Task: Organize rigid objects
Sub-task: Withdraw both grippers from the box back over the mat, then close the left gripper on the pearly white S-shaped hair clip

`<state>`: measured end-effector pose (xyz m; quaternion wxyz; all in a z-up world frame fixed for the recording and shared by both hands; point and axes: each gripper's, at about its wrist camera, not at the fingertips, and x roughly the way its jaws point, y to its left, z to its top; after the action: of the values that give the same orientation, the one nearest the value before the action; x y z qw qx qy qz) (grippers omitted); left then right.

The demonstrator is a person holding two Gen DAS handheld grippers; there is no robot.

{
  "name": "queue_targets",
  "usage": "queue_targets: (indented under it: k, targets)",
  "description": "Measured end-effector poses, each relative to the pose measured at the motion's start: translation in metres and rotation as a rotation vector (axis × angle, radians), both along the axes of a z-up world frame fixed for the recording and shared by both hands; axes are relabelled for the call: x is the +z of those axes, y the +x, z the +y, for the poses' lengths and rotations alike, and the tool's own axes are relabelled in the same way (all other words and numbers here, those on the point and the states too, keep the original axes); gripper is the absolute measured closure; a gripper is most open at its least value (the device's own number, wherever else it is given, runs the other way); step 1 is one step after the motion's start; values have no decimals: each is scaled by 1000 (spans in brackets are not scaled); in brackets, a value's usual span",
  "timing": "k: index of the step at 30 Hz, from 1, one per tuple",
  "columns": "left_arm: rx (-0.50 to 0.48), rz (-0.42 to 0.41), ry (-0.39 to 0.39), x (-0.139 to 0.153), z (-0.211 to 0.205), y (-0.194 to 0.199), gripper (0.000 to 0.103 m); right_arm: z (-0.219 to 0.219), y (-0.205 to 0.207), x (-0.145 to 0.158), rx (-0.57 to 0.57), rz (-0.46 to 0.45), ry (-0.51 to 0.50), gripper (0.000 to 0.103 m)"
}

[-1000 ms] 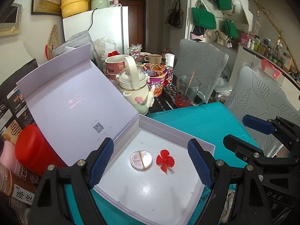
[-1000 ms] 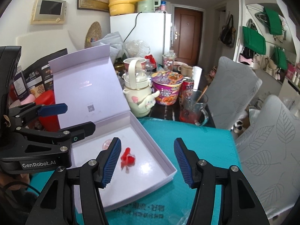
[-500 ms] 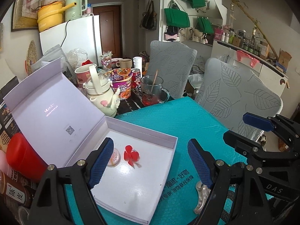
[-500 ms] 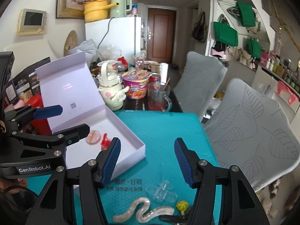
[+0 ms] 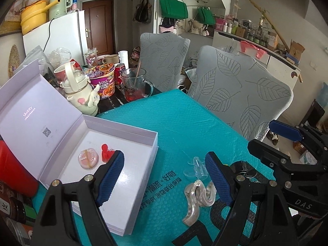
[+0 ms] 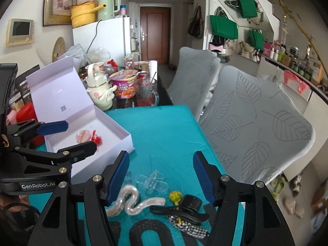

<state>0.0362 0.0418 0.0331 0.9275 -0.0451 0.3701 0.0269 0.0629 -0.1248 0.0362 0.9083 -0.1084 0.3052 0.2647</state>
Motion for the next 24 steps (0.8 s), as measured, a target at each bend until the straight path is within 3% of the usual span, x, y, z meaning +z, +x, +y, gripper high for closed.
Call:
queue_targets:
  k: [9,13,19,24]
  targets:
    - [-9,34,-26,-12,-18,-4,22,-28,-4,-14,-46,7,2,27]
    - [15,23,30,-12,-27,-8,22,-36,-5,-23,-61,19,-1,24]
    - [-16,48,-23,-21,-37,-10,22,-48,-4,-37,-101,31,-17,21]
    - [-39,77,-8,-33,-49,-7,22,-60,-5,-46,-108,48,-6,16]
